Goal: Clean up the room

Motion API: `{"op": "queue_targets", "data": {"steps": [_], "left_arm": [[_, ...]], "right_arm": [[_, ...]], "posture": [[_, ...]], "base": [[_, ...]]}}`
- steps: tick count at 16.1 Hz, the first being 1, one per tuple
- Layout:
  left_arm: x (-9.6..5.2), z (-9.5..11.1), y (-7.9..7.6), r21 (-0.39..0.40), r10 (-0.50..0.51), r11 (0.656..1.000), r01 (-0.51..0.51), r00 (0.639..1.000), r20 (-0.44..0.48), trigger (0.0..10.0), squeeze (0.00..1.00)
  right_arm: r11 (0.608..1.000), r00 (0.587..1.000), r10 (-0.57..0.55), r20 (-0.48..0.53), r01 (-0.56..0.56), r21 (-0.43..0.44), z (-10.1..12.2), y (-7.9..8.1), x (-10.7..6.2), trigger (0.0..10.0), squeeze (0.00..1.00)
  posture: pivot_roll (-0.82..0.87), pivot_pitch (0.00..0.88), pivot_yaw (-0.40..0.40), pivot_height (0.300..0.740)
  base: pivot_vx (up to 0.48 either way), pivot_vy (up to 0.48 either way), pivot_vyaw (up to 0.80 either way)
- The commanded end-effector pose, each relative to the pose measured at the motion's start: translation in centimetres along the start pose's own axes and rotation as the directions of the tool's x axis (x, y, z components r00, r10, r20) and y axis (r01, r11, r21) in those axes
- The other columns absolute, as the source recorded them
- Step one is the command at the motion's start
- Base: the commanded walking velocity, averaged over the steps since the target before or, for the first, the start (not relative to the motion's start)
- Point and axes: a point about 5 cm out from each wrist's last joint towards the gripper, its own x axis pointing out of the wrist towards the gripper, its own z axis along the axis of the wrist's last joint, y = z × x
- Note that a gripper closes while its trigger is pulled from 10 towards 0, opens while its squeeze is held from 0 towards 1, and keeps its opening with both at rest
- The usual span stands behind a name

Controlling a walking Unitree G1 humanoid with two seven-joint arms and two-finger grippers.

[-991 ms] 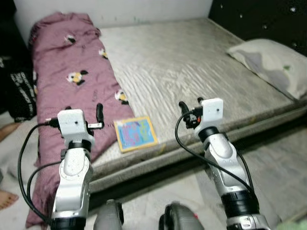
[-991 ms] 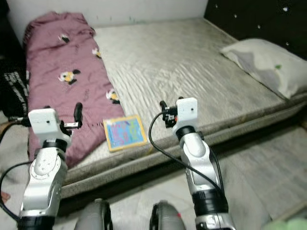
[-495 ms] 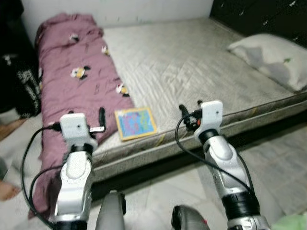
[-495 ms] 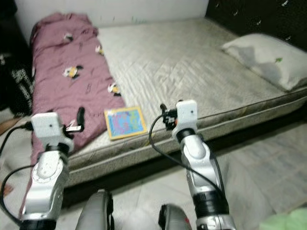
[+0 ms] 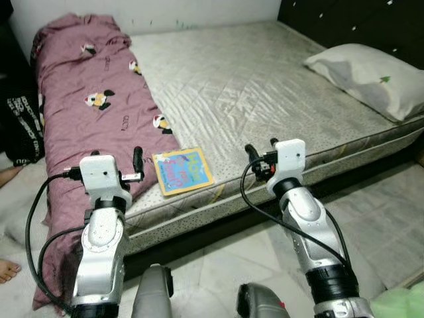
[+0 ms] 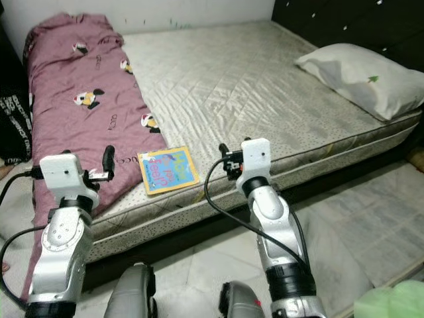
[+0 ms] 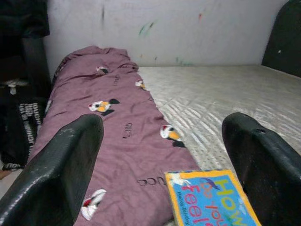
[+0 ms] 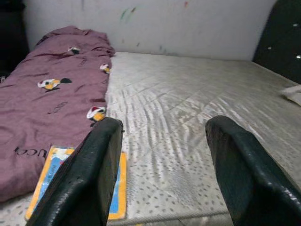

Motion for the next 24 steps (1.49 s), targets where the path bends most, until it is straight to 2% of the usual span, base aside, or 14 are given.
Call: {"op": "queue_targets", "data": {"steps": [1, 3, 15, 17, 20, 24], "left_arm": [[0.06, 0.47, 0.33, 0.008, 0.009, 1.000, -0.010, 1.000, 0.021, 10.0, 0.00], [0.04, 0.44, 0.32, 0.008, 0.009, 1.000, -0.009, 1.000, 0.019, 10.0, 0.00], [0.11, 0.21, 0.38, 0.013, -0.007, 1.000, 0.007, 1.000, 0.003, 10.0, 0.00], [0.12, 0.14, 0.43, 0.013, 0.001, 1.000, -0.001, 1.000, -0.005, 10.0, 0.00], [0.16, 0.11, 0.45, 0.013, 0.007, 1.000, -0.007, 1.000, -0.011, 10.0, 0.00], [0.16, 0.08, 0.44, 0.014, 0.007, 1.000, -0.007, 1.000, -0.013, 10.0, 0.00]], "right_arm": [[1.000, 0.999, 0.015, 0.033, -0.014, -0.009, 0.83, 0.26, 0.33, 10.0, 0.00], [1.000, 0.999, 0.015, 0.031, -0.015, -0.007, 0.81, 0.25, 0.33, 10.0, 0.00], [1.000, 1.000, -0.008, 0.018, 0.008, 0.004, 0.59, -0.02, 0.33, 10.0, 0.00], [1.000, 1.000, -0.008, 0.016, 0.008, 0.016, 0.53, -0.04, 0.35, 10.0, 0.00], [1.000, 1.000, -0.006, 0.016, 0.006, 0.008, 0.56, -0.05, 0.36, 10.0, 0.00], [1.000, 1.000, -0.004, 0.018, 0.004, 0.004, 0.57, -0.04, 0.38, 10.0, 0.00]], "posture": [[-0.03, 0.049, -0.030, 0.664], [-0.03, 0.049, -0.030, 0.664], [-0.03, 0.049, -0.026, 0.664], [-0.03, 0.049, -0.027, 0.659], [-0.03, 0.049, -0.027, 0.638], [-0.03, 0.045, -0.029, 0.638]], "base": [[0.349, 0.000, 0.75], [0.351, 0.000, 0.60], [0.284, 0.000, 0.00], [0.377, 0.000, -0.48], [0.000, 0.000, 0.00], [0.000, 0.000, 0.00]]}}
